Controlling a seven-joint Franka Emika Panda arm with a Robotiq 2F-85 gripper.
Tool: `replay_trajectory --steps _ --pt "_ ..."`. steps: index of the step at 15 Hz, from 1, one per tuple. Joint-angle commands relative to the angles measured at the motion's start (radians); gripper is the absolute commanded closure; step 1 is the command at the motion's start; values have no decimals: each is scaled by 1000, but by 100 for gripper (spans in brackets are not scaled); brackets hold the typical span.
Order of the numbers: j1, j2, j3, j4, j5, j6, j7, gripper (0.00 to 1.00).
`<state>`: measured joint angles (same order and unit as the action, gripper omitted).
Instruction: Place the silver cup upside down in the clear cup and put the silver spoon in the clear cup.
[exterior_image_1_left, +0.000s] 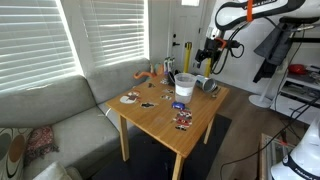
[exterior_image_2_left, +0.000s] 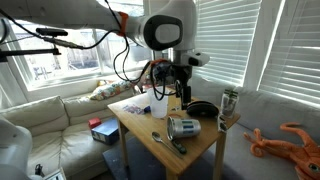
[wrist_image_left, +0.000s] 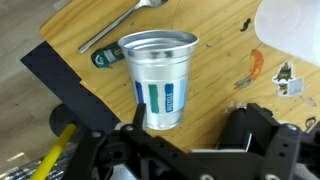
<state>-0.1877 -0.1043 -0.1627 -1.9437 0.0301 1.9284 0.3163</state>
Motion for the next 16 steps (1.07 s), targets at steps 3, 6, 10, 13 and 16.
replay_trajectory --steps 3,6,10,13,16 --pt "0 5 -3 12 1 -2 -1 0" --pt "-2 22 -11 28 16 -2 -34 0" --pt "-11 91 -46 84 110 -66 -228 0" --pt "-29 176 -70 162 135 -172 -349 0" --pt "-50 260 -76 246 122 -231 -382 0"
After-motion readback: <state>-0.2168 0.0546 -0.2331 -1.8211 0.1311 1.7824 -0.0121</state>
